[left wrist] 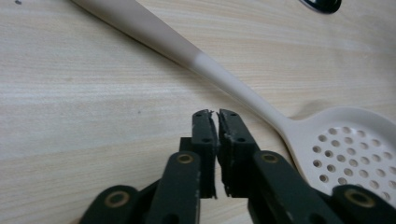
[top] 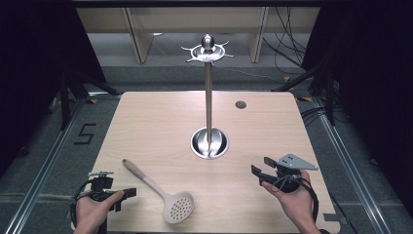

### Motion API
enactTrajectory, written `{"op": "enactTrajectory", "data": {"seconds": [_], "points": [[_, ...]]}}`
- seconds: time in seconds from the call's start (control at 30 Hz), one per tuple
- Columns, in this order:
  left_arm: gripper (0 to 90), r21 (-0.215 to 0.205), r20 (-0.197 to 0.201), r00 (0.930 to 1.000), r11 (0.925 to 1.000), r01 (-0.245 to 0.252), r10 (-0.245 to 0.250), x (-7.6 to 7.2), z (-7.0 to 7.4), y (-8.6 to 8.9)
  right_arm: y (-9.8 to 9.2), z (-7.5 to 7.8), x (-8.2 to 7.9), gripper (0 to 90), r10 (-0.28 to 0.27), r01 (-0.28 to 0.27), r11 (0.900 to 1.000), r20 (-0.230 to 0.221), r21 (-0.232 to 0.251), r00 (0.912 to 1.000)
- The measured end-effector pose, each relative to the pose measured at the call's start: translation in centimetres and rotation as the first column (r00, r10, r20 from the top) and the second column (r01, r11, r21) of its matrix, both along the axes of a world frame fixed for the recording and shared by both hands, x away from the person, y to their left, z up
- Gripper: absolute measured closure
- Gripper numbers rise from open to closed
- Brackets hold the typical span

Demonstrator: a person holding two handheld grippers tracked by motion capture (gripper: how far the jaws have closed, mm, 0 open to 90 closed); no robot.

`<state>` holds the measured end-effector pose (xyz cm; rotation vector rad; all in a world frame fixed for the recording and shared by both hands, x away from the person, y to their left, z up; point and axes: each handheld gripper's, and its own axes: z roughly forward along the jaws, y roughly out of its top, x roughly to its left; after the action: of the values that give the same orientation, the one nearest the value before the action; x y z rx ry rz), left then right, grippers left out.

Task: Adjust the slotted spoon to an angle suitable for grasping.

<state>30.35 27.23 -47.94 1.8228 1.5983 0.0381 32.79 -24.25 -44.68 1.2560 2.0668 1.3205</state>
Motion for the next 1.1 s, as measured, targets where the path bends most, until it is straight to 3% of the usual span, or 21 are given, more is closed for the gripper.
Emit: {"op": "enactTrajectory", "data": {"seconds": [0.07, 0.1, 0.13, 0.2, 0.23, 0.3, 0.47, 0.5, 0.57, 0.6, 0.67, 0.77, 0.8, 0.87, 0.93, 1.0, 1.1], "points": [[88.9, 0.013, 0.008, 0.9996, 0.9996, -0.027, 0.027, 0.2, 0.0, -0.2, -0.2, 0.0, 0.1, 41.0, 0.005, -0.005, 1.000, 0.008, -0.010, 1.0000], [89.1, 0.065, 0.001, 1.0000, 0.9979, -0.008, 0.008, 0.7, 0.2, 0.0, -0.4, -0.1, 0.2, 41.3, 0.006, -0.006, 1.000, 0.015, -0.011, 0.9999], [89.2, 0.092, -0.003, 0.9999, 0.9957, -0.011, 0.012, 1.0, 0.3, 0.0, -0.4, 0.0, 0.1, 41.7, 0.002, -0.002, 1.000, 0.001, -0.017, 1.0000], [89.3, 0.124, 0.023, 0.9992, 0.9917, -0.036, 0.033, 1.7, 0.1, -0.1, -0.4, -0.1, 0.3, 42.9, -0.001, 0.001, 1.000, 0.015, -0.020, 0.9999], [89.3, 0.131, 0.018, 0.9992, 0.9907, -0.038, 0.036, 2.0, 0.1, -0.1, -0.5, 0.1, 0.2, 43.4, 0.003, -0.003, 1.000, -0.003, -0.005, 1.0000], [89.3, 0.155, -0.014, 0.9996, 0.9876, -0.023, 0.025, 2.6, 0.0, -0.1, -0.5, 0.0, 0.1, 43.9, 0.000, 0.000, 1.000, 0.009, -0.017, 1.0000], [89.4, 0.205, -0.039, 0.9992, 0.9788, 0.006, 0.002, 3.7, -0.1, -0.4, -0.1, 0.2, -0.1, 43.9, -0.018, 0.018, 1.000, -0.009, 0.005, 0.9998], [89.4, 0.201, -0.038, 0.9992, 0.9796, -0.004, 0.012, 3.9, -0.2, -0.6, -0.1, 0.3, -0.1, 43.8, -0.018, 0.018, 1.000, -0.008, -0.009, 0.9998], [89.4, 0.226, -0.061, 0.9981, 0.9737, 0.026, -0.012, 4.2, -0.3, -0.7, -0.2, 0.3, 0.0, 43.8, -0.003, 0.004, 0.999, 0.007, -0.032, 1.0000], [89.4, 0.213, -0.060, 0.9982, 0.9769, 0.017, -0.004, 4.4, -0.4, -0.9, -0.1, 0.3, 0.0, 43.8, -0.006, 0.006, 1.000, 0.008, -0.022, 0.9999], [89.4, 0.229, -0.074, 0.9972, 0.9732, 0.025, -0.008, 4.5, -0.4, -1.0, 0.0, 0.3, -0.1, 43.6, -0.016, 0.016, 1.000, -0.007, -0.009, 0.9999], [89.4, 0.242, -0.081, 0.9965, 0.9696, 0.037, -0.018, 4.8, -0.4, -1.1, -0.2, 0.3, 0.1, 43.6, 0.001, 0.000, 0.999, 0.023, -0.041, 0.9997], [89.4, 0.242, -0.079, 0.9968, 0.9696, 0.036, -0.017, 5.0, -0.5, -1.2, 0.0, 0.3, -0.1, 43.5, -0.012, 0.012, 1.000, -0.011, -0.017, 0.9999], [89.4, 0.250, -0.070, 0.9974, 0.9677, 0.034, -0.017, 5.3, -0.6, -1.4, -0.1, 0.3, 0.1, 43.5, -0.002, 0.003, 1.000, 0.014, -0.024, 0.9999], [89.5, 0.260, -0.090, 0.9957, 0.9645, 0.047, -0.024, 5.6, -0.6, -1.6, 0.0, 0.4, -0.1, 43.3, -0.012, 0.012, 1.000, -0.003, -0.009, 0.9999], [89.4, 0.250, -0.100, 0.9947, 0.9669, 0.049, -0.025, 6.0, -0.6, -1.8, -0.1, 0.3, 0.2, 43.3, 0.003, -0.002, 0.999, 0.028, -0.035, 0.9996], [89.4, 0.255, -0.096, 0.9950, 0.9654, 0.054, -0.031, 6.5, -0.7, -2.1, 0.0, 0.2, 0.1, 43.2, 0.009, -0.008, 1.000, 0.019, -0.017, 0.9998]]}}
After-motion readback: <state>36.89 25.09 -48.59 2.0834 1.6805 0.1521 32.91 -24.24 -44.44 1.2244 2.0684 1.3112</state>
